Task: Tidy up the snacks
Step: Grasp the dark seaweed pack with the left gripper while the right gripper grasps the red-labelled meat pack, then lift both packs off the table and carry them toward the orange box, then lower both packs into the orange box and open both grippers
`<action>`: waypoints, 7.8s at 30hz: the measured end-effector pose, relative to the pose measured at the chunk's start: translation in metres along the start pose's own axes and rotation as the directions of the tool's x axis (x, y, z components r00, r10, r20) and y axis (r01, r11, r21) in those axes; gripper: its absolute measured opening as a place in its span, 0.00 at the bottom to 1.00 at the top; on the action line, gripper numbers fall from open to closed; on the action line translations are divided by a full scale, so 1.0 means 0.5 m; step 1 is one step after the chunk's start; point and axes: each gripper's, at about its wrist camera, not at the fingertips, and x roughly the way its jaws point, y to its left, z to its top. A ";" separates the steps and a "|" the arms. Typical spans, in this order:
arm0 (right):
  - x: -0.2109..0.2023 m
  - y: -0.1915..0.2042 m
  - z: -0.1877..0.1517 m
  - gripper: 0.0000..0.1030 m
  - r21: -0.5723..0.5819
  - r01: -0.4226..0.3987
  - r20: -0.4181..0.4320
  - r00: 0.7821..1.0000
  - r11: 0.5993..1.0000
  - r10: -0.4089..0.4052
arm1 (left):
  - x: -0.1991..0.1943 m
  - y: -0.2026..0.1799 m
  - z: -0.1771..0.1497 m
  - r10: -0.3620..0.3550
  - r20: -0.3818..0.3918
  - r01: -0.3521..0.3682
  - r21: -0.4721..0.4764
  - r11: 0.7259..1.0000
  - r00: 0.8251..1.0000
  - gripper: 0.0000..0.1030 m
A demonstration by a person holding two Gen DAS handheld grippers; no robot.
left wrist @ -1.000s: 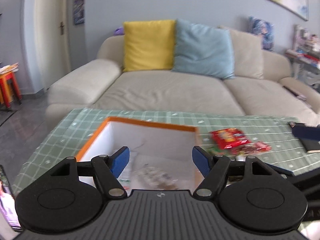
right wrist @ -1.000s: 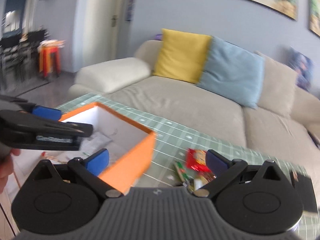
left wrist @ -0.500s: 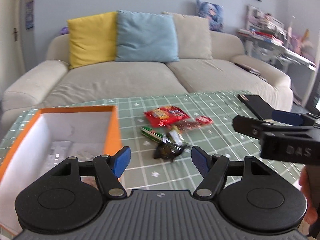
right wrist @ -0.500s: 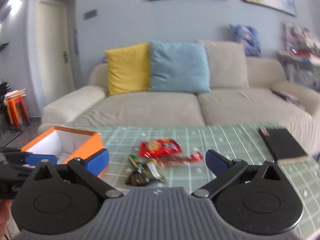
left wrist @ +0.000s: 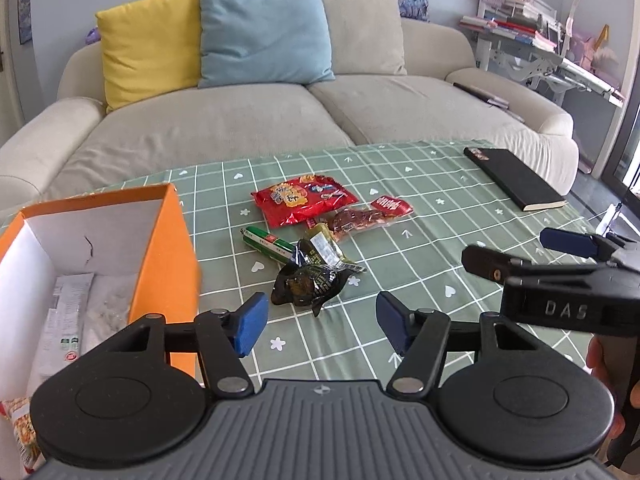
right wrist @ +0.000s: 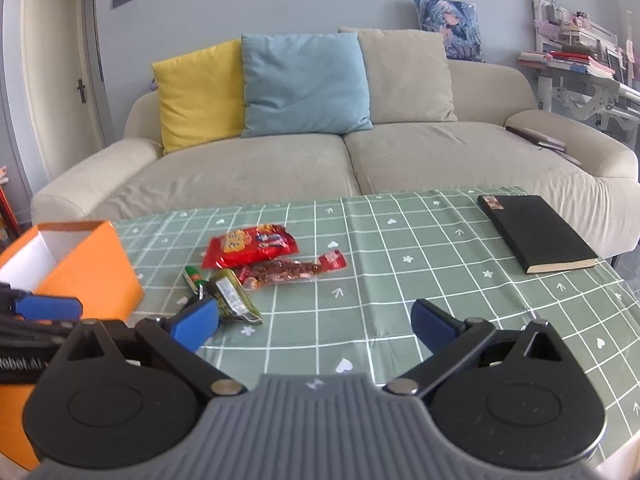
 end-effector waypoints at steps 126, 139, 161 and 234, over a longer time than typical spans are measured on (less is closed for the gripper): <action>-0.005 0.076 -0.153 0.69 -0.348 -0.210 -0.246 0.961 0.914 0.127 | 0.009 -0.035 -0.177 -0.052 -0.122 0.085 0.278 0.957 0.991 0.53; 0.060 0.062 -0.155 0.72 -0.278 -0.269 -0.308 0.934 0.922 0.179 | 0.038 -0.029 -0.176 -0.072 -0.162 0.117 0.293 0.949 0.984 0.50; 0.027 0.061 -0.138 0.46 -0.264 -0.222 -0.261 0.953 0.939 0.152 | 0.001 -0.043 -0.139 -0.045 -0.126 0.060 0.119 0.991 0.991 0.43; 0.255 0.636 0.083 0.57 -0.621 -0.354 -0.383 0.915 0.700 0.122 | 0.032 0.458 -0.047 0.270 -0.366 -0.404 -0.366 0.838 0.891 0.43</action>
